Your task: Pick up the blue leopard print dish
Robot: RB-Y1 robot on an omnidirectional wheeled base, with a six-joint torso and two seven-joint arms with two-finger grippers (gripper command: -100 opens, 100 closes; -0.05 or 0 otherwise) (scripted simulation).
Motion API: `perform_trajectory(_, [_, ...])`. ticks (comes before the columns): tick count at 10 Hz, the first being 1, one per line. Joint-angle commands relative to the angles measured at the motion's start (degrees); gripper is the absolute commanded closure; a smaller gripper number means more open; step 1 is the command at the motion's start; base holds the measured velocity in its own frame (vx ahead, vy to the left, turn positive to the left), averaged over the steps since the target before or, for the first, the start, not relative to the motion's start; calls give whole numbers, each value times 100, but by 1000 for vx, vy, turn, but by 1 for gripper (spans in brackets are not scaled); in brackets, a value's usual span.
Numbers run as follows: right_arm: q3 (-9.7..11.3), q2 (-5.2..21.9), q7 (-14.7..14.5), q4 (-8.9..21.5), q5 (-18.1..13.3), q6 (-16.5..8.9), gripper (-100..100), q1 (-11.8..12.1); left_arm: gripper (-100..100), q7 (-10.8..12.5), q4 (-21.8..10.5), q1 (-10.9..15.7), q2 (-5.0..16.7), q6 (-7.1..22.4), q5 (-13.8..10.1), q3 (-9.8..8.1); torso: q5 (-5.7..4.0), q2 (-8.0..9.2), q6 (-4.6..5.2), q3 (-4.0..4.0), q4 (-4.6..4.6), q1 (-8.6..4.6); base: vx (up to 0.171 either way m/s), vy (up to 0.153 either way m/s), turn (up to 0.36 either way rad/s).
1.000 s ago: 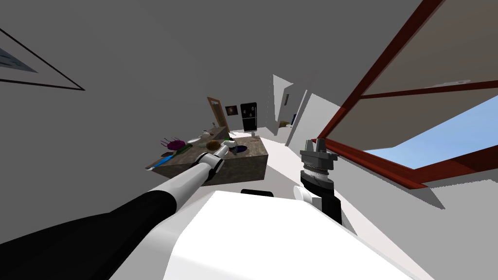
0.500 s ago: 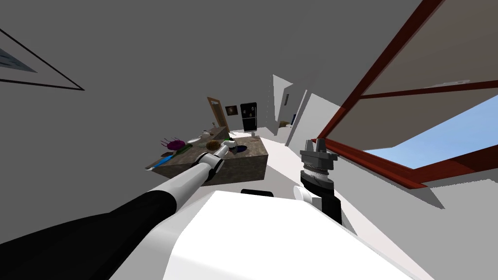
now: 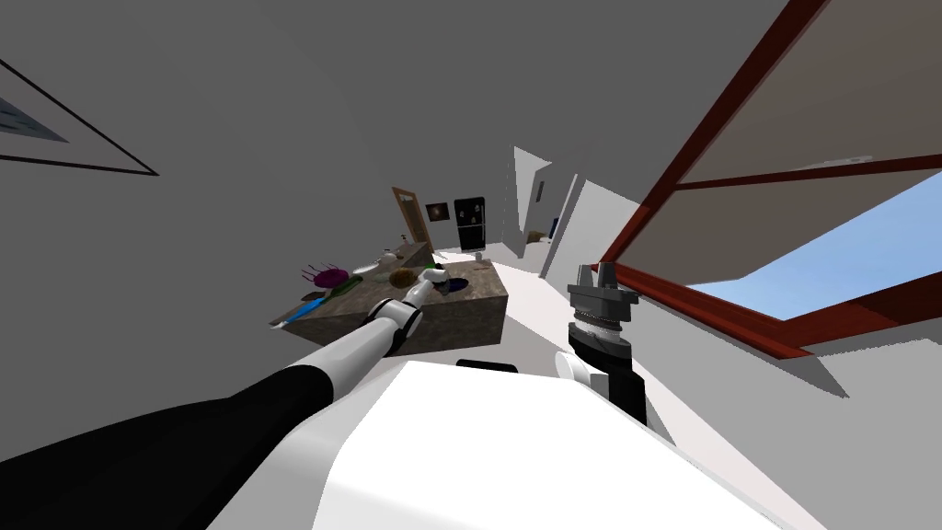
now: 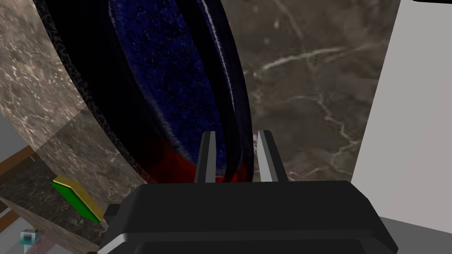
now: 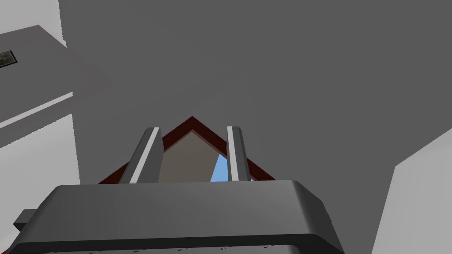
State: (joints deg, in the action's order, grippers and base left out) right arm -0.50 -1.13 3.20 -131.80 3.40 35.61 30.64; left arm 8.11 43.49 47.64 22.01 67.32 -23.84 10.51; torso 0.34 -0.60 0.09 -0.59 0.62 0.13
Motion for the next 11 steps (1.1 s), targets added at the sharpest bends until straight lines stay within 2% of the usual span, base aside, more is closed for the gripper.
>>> perform_trajectory(1, [0, 0, 0, 0, 0, 0, 0, 0, 100, -62, 286, -127, -189, 46, 110, -69, 0, 0, 0, 0, 0, 0, 63, 46, -16])
perform_trajectory(2, [0, 0, 0, 0, 0, 0, 0, 0, 100, -22, 423, -346, -327, 369, 358, -228, 5, -8, 13, -8, 7, -8, 74, 48, -54])
perform_trajectory(4, [0, 0, 0, 0, 0, 0, 0, 0, 100, -22, 816, -555, -327, 425, 358, -228, 26, -30, 29, -44, 56, -25, 52, 14, -28])
perform_trajectory(5, [0, -1, 0, 0, 0, 0, 0, 0, 100, -22, 1028, -555, -327, 425, 358, -228, 31, -27, 34, -50, 70, -36, -8, -14, 14])
perform_trajectory(6, [0, -1, 0, 0, 0, 0, 0, -1, 100, -22, 1077, -555, -327, 425, 358, -228, 30, -20, 40, -45, 67, -46, -19, -12, -5])
perform_trajectory(7, [1, -1, 0, 0, 0, 0, 0, -1, 100, 18, 1330, -852, -465, 726, 606, -386, 28, -14, 43, -40, 63, -50, 36, 16, -75])
perform_trajectory(8, [1, -1, 0, 0, 0, 0, 0, -1, 100, 18, 1469, -976, -465, 803, 606, -386, 29, -24, 41, -47, 68, -41, 76, 35, -46])
perform_trajectory(9, [0, 0, 0, 0, 0, 0, 0, 0, 100, 18, 1757, -983, -465, 803, 606, -386, 37, -32, 35, -60, 88, -32, 39, 17, 10])
perform_trajectory(10, [0, -1, 0, 0, 0, 0, 0, 0, 100, 18, 1864, -983, -465, 803, 606, -386, 36, -28, 35, -59, 87, -34, 1, 0, 13])
perform_trajectory(11, [0, -1, 0, 0, 0, 0, 0, 0, 100, 58, 2080, -1283, -602, 1099, 854, -545, 34, -18, 37, -51, 82, -40, 45, 21, -75])
